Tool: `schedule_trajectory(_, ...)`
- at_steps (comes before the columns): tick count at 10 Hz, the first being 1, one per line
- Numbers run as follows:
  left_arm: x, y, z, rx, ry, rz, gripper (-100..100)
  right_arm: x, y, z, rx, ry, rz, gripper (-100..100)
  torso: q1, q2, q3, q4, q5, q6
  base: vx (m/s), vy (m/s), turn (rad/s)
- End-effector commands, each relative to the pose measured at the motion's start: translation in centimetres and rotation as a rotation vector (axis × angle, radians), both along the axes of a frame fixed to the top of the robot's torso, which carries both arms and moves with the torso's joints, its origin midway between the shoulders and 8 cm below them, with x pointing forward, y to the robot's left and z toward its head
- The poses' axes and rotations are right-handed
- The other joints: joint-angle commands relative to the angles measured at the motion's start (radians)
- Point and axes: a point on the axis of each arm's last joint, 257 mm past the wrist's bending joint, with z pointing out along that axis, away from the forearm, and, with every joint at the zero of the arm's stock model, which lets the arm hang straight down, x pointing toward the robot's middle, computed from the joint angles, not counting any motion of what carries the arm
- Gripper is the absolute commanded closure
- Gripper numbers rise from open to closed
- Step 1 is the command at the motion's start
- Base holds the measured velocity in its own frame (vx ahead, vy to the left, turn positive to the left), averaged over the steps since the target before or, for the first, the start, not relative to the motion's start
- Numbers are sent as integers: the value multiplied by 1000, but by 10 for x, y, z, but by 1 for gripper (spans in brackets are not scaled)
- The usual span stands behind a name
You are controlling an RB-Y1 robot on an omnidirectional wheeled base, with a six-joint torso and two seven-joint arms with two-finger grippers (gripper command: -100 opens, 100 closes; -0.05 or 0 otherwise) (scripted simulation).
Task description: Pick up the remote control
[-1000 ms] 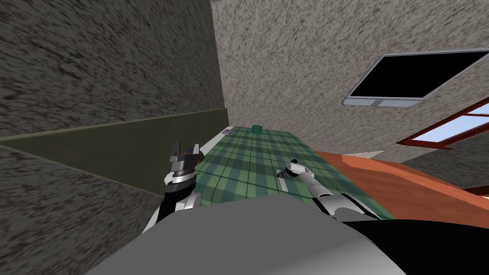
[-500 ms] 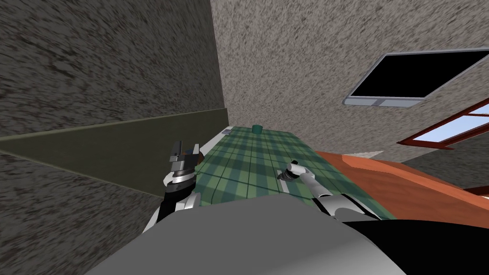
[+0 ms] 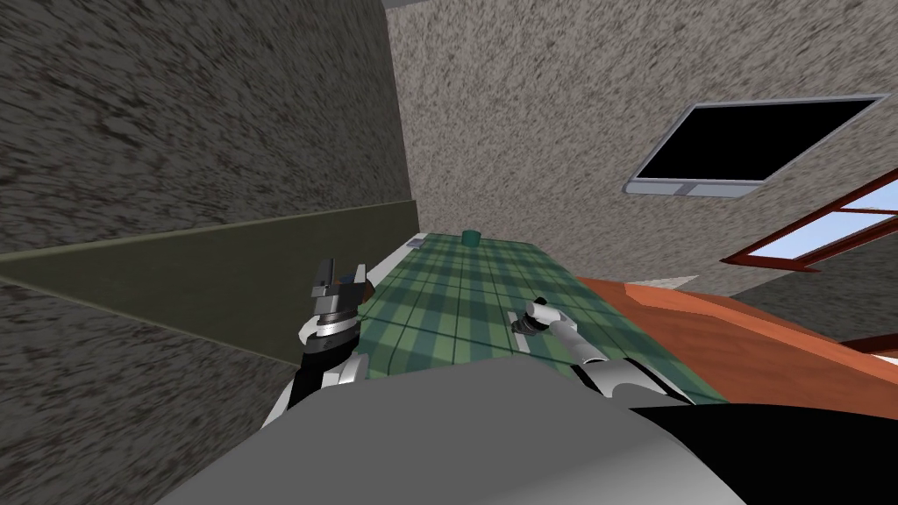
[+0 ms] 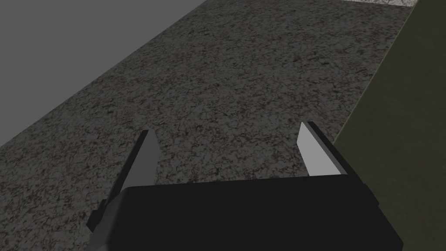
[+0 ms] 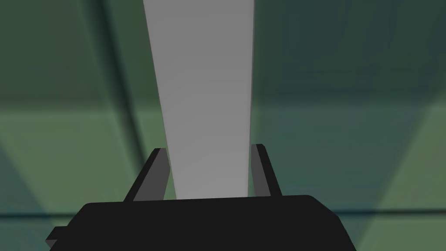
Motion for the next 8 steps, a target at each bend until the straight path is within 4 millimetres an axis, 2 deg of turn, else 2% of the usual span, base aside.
schedule_trajectory(1,0,0,0,0,0,0,0,0,0,0,0,0,0,100,0,0,0,0,0,0,0,0,0)
schedule_trajectory(3,0,0,0,0,0,0,0,0,0,0,0,0,0,100,0,0,0,0,0,0,0,0,0)
schedule_trajectory(4,0,0,0,0,0,0,0,0,0,0,0,0,1,0,0,0,0,0,0,0,0,0,0)
schedule_trajectory(5,0,0,0,0,0,0,0,7,-4,12,-1,1,-5,100,0,0,0,0,0,0,8,-6,57)
schedule_trajectory(6,0,0,0,0,0,0,0,10,-6,19,-1,2,-9,100,0,-1,0,1,1,-1,-12,-8,81)
schedule_trajectory(7,0,0,0,0,0,0,0,6,-5,15,-1,0,-7,100,0,0,1,1,1,-1,-6,-6,19)
schedule_trajectory(8,0,0,0,0,0,0,0,7,-6,16,-1,0,-7,0,0,0,0,0,0,0,0,0,0)
